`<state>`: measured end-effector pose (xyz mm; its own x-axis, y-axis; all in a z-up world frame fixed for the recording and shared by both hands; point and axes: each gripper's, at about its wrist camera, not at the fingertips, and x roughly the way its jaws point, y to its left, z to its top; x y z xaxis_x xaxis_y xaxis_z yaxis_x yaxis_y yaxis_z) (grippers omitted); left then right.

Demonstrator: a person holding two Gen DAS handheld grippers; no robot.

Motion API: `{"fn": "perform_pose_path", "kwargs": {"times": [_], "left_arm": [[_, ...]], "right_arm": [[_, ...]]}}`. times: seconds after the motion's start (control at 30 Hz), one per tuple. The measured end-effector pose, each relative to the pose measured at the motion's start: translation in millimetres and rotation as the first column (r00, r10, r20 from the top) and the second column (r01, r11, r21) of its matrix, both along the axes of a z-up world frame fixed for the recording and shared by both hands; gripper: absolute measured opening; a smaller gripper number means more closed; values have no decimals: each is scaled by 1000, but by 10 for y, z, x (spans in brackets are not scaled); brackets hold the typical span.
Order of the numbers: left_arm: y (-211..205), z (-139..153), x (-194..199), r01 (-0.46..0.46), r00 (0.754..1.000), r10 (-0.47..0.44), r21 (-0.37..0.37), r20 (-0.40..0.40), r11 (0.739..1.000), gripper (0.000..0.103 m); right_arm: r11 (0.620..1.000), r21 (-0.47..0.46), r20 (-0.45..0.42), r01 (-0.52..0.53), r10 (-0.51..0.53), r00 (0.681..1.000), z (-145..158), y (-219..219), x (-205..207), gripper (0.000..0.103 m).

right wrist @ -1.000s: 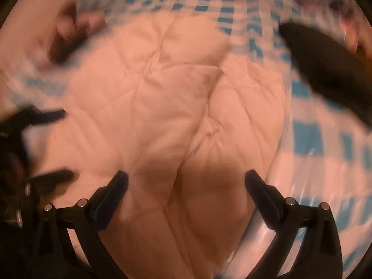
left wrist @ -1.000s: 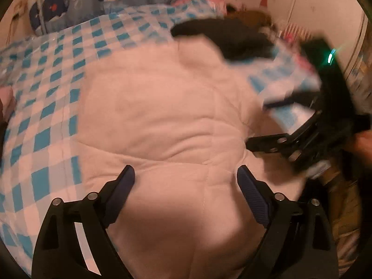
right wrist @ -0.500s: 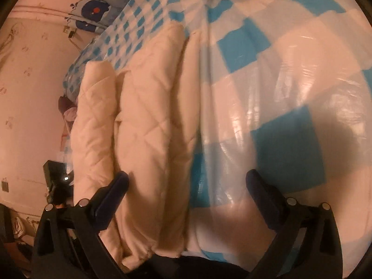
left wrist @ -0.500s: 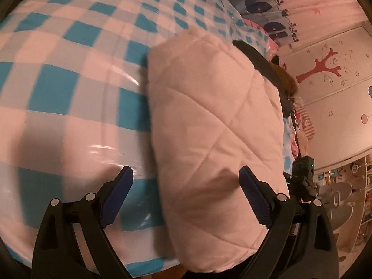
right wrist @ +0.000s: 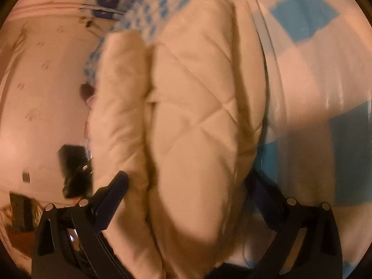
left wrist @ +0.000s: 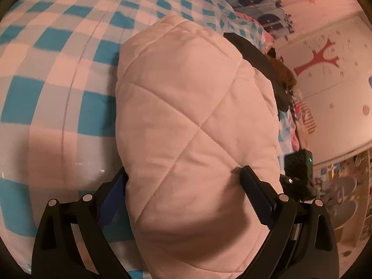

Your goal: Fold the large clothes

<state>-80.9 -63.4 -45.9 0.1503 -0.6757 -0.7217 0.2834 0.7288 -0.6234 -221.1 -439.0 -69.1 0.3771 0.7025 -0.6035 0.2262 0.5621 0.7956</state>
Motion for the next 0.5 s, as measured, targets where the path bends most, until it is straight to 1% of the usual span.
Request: {"fn": "perform_pose_path", "kwargs": {"times": [0.07,0.1,0.13,0.17,0.2,0.23,0.27,0.3,0.37,0.4,0.43,0.47,0.5], "left_arm": [[11,26,-10,1,1000,-1,12,19,1000,88],[9,66,-31,4,999,-5,22,46,1000,84],[4,122,-67,10,996,-13,41,83,999,75],[-18,207,-121,16,990,-25,67,139,998,70],[-29,273,-155,20,985,-33,79,170,997,69],[-58,354,-198,25,977,-45,95,209,995,65],[-100,453,-256,30,963,-63,125,262,992,62],[-114,528,-290,32,952,-74,144,297,989,62],[-140,685,-336,37,928,-101,180,358,983,62],[-142,720,-306,44,925,-110,185,364,982,62],[-150,724,-273,59,926,-124,188,357,980,62],[-145,697,-250,69,928,-135,195,346,978,62],[-140,651,-228,76,930,-144,207,337,975,62]], "right_arm": [[999,53,31,-4,2,1000,30,38,6,98],[996,89,62,-7,1,998,79,62,-4,98],[994,107,86,-8,-2,996,128,82,-13,98],[993,117,99,-11,-1,995,153,79,-23,98],[990,139,124,-20,3,992,196,99,-33,98],[988,154,149,-32,9,989,246,138,-40,98],[989,140,163,-42,19,986,299,197,-42,98],[993,101,170,-55,38,985,369,266,-48,98],[996,51,155,-75,66,986,412,350,-25,98],[996,29,132,-80,76,988,390,367,-20,98],[997,-22,92,-73,75,993,352,358,-43,98],[996,-54,79,-66,70,994,333,349,-54,98],[997,-66,69,-51,56,996,299,319,-96,98]]}}
